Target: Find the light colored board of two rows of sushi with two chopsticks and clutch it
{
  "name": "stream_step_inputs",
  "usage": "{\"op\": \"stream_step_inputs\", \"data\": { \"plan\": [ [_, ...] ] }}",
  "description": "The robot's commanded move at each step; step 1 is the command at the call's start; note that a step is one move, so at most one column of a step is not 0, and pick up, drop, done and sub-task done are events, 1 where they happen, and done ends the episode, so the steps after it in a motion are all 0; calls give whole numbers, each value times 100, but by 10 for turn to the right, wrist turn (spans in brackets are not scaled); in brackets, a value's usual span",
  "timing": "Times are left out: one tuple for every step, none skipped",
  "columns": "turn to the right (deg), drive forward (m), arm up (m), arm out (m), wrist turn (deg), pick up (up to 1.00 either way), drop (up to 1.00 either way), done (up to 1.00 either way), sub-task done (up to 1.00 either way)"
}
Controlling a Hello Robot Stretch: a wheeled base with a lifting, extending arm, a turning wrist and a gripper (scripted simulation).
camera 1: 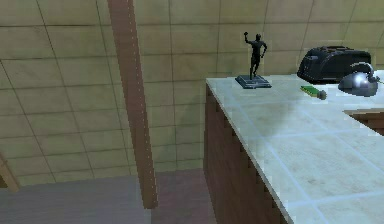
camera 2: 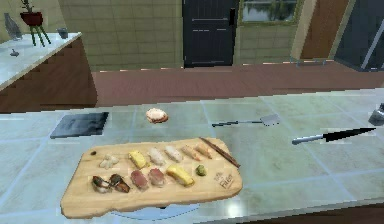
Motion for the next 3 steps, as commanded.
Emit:
{"op": "stream_step_inputs", "data": {
  "plan": [
    [0,0,38,0,0,0,0,0,0],
    [0,0,0,2,0,0,0,0,0],
    [0,0,0,0,450,0,0,0,0]
  ]
}}
